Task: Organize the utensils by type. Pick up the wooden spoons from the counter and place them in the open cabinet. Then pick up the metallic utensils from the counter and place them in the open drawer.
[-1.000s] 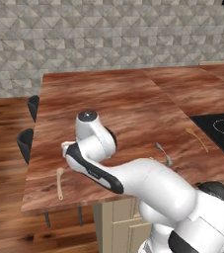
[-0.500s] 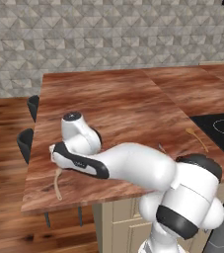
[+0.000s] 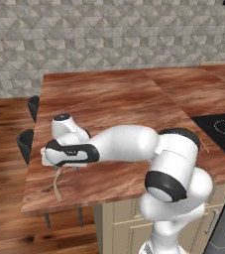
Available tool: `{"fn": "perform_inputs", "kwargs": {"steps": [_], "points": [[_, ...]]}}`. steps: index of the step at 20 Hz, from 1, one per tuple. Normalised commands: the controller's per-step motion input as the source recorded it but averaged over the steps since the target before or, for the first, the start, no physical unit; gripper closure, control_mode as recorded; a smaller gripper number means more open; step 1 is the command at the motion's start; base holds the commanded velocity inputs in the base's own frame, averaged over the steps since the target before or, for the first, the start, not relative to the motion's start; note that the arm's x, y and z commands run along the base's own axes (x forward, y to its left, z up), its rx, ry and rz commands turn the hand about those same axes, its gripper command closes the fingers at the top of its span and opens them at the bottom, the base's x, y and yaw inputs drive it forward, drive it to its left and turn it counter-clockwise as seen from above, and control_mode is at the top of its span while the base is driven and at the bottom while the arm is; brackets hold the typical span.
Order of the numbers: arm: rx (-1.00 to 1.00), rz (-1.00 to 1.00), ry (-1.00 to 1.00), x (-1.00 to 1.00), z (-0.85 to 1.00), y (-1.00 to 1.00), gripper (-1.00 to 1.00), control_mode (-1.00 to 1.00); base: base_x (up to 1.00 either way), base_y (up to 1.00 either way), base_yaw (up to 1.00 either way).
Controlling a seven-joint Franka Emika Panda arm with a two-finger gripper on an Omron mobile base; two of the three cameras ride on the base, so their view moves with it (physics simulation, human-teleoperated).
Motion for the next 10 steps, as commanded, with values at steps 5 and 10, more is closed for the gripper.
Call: {"fn": "perform_inputs", "kwargs": {"steps": [5,10], "points": [[0.00,0.00,0.05,0.11,-0.29,0.31,-1.00,-1.00,0.00,0.00,0.00],[0.00,0.00,0.07,0.09,-0.27,0.13,-1.00,-1.00,0.00,0.00,0.00]]}}
